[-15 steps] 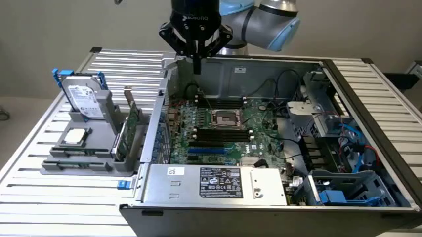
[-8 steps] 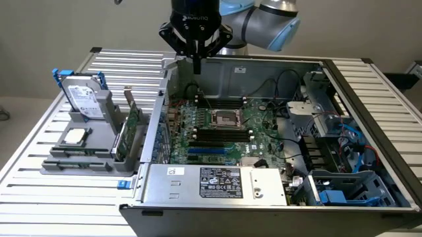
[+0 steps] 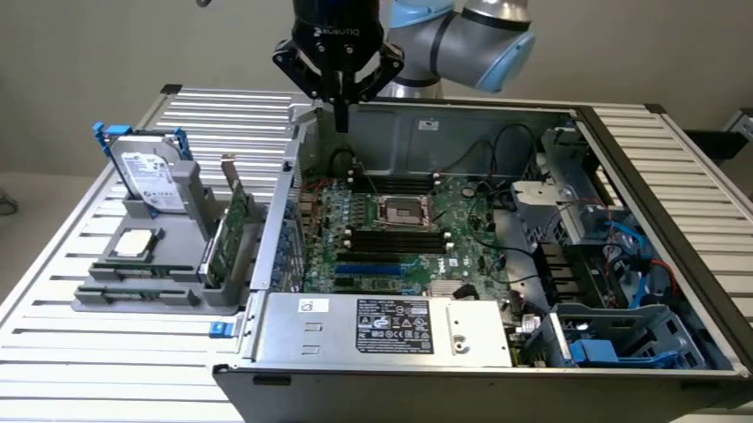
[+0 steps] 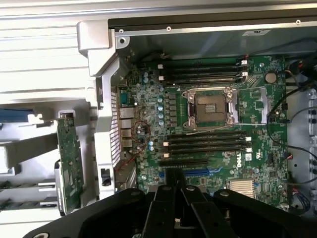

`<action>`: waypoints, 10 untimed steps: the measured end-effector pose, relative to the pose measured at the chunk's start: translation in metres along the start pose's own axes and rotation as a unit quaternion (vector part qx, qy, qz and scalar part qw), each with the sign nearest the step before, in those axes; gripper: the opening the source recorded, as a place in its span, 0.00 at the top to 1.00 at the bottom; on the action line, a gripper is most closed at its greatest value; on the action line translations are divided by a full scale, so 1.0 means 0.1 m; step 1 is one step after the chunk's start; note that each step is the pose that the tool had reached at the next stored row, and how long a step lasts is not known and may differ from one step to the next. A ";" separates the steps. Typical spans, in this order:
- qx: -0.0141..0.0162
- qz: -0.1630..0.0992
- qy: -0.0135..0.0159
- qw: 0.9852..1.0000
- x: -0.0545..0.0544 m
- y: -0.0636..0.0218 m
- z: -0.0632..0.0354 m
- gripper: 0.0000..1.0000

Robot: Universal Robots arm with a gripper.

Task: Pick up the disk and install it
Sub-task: 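Reach for the disk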

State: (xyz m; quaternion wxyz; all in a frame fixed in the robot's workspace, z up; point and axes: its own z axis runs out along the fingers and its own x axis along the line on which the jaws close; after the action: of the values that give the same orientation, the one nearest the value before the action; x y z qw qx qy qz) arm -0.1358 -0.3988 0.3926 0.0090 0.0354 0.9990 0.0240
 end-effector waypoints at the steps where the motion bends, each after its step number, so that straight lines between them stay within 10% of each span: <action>1: 0.000 0.000 0.001 1.000 0.05 -0.003 -0.001 0.89; 10: 0.001 0.000 0.011 1.000 0.46 -0.011 -0.004 0.89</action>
State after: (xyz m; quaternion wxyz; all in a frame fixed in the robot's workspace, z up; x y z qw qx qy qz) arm -0.1814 -0.3967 0.3922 -0.0020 0.0356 0.9991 0.0236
